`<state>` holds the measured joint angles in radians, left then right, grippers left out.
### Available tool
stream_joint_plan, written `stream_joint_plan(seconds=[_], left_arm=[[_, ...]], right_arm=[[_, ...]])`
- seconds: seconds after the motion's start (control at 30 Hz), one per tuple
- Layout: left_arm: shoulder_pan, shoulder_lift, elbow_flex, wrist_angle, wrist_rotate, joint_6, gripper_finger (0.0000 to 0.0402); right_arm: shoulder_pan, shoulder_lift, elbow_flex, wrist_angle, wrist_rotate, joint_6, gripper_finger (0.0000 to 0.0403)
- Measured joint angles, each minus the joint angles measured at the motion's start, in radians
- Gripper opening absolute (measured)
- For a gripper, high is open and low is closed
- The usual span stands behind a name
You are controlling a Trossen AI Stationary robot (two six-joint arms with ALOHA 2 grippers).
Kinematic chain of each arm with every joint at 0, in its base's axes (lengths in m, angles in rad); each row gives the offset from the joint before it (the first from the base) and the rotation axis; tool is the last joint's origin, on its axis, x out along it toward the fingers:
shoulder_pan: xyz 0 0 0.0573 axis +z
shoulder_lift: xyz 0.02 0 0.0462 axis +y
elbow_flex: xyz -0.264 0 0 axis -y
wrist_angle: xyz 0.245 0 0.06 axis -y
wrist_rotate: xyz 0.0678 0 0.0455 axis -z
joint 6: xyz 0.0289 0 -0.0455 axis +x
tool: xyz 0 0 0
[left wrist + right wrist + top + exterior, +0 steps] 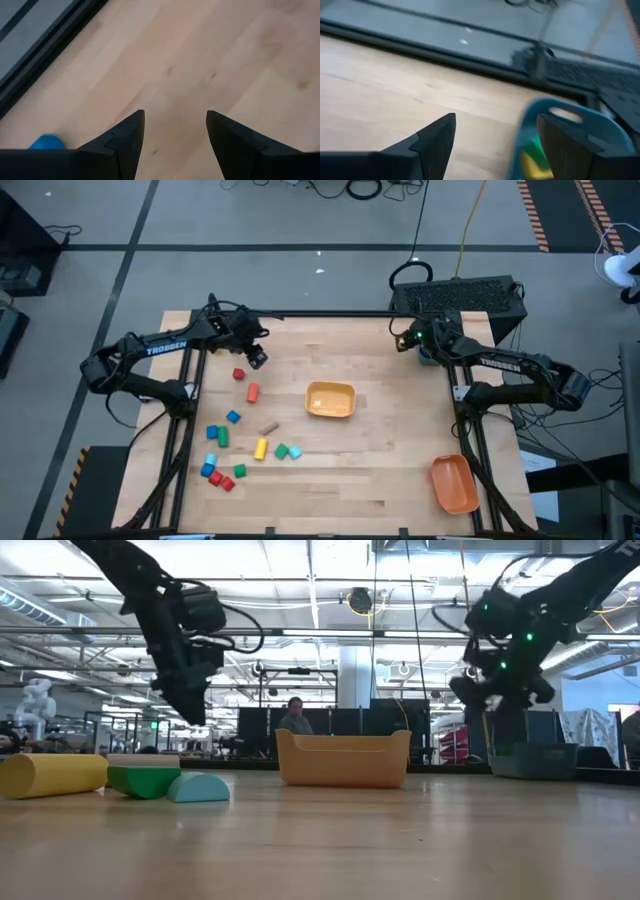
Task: Sort blocks by size
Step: Put the blue square block into the blue bin
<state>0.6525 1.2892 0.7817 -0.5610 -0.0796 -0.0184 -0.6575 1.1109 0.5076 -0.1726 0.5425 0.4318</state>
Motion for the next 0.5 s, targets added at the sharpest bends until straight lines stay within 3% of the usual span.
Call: stream_joint_plan(seconds=[0.17, 0.5], left_arm=[[0.041, 0.000, 0.000, -0.039, -0.019, -0.056, 0.0215], [0.107, 0.016, 0.000, -0.158, -0.296, -0.250, 0.0214]], right_arm=[[0.086, -0.013, 0.000, 0.089, -0.009, -0.028, 0.0256], [0.145, -0.013, 0.001, 0.143, -0.035, -0.033, 0.0254]])
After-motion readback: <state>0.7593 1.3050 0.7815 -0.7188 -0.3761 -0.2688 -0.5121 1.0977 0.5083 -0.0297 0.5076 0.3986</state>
